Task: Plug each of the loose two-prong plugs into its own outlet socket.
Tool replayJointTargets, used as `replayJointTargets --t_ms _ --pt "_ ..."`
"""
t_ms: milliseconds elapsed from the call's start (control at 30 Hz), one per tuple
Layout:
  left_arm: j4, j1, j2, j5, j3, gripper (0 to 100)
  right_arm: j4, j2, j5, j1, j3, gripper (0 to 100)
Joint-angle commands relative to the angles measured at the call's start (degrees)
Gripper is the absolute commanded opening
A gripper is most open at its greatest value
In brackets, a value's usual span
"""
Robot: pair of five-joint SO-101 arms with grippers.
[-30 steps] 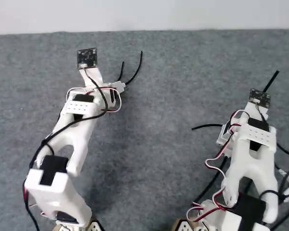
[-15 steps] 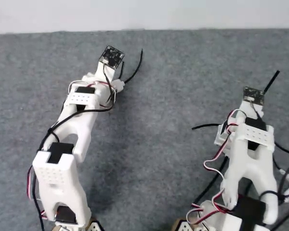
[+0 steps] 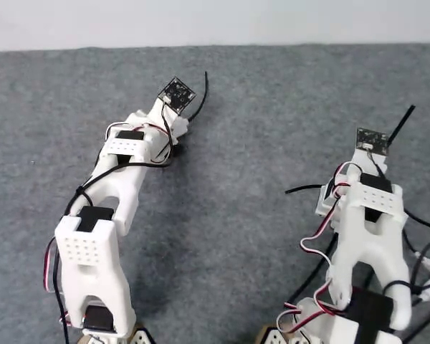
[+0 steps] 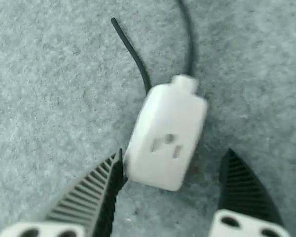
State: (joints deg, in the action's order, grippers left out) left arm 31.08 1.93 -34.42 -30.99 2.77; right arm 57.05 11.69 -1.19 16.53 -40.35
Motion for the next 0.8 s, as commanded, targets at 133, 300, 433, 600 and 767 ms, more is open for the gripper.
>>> replayJointTargets --t_ms 133,300,433,600,767 --pt "-0.62 2.11 -1.85 -1.05 -0.40 30 0.31 0.13 -0.35 -0.48 2.02 25.2" --pt "-0.62 3.43 -2.46 -5.10 -0.31 16 0.31 0.13 -0.35 -0.48 2.02 25.1" --pt "0.09 4.04 -2.46 -8.18 0.04 2 0.31 0.13 -0.35 -0.48 2.02 25.1" --pt "2.99 4.40 -1.85 -8.18 0.57 1 0.31 0.13 -0.35 -0.48 2.02 25.1" --pt "5.89 3.25 3.34 -5.63 1.71 1 0.31 0.13 -0.35 -0.48 2.02 25.1"
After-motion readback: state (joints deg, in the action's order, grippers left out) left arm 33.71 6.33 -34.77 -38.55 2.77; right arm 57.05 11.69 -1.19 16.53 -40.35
